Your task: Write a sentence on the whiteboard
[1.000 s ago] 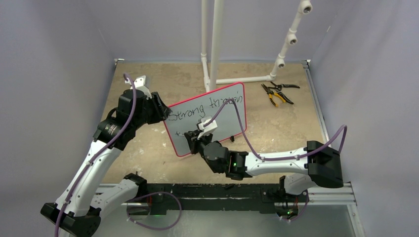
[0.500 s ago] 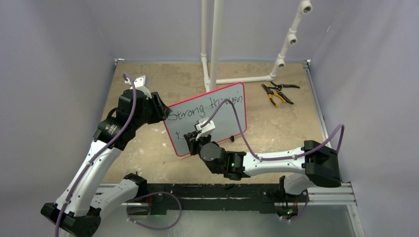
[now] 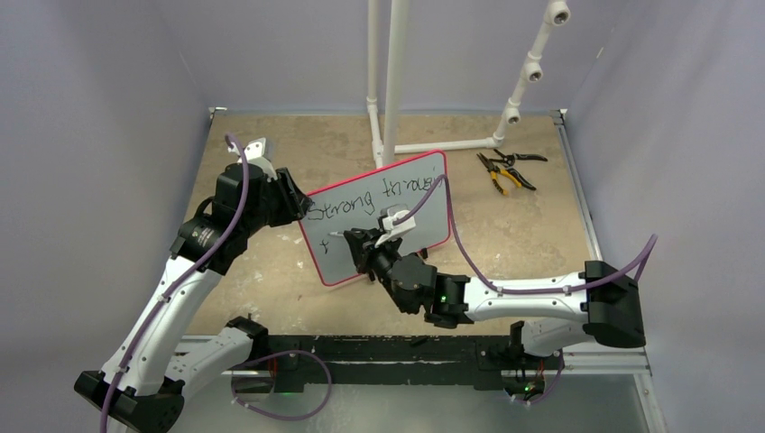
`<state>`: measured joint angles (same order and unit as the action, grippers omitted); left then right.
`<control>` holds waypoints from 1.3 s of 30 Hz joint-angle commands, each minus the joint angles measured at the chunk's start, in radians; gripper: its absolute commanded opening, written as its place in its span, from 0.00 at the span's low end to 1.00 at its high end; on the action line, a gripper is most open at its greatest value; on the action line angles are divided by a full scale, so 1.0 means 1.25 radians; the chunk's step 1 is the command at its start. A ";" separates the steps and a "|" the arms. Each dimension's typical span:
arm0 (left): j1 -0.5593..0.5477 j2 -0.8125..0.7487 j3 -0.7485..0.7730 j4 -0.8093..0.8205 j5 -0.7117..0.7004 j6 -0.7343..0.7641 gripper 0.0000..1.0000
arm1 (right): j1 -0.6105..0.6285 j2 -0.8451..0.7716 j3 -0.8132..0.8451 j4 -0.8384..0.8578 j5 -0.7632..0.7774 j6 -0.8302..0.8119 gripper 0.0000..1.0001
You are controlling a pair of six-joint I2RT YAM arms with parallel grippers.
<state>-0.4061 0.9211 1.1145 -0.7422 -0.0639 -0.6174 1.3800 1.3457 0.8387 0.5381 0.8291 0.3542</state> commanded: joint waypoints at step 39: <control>0.000 -0.027 -0.014 0.021 0.020 -0.016 0.40 | -0.025 0.065 0.034 -0.091 0.000 0.048 0.00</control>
<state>-0.4061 0.9077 1.0981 -0.7403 -0.0628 -0.6182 1.3602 1.4204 0.8543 0.4572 0.8165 0.3950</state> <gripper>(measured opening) 0.399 0.123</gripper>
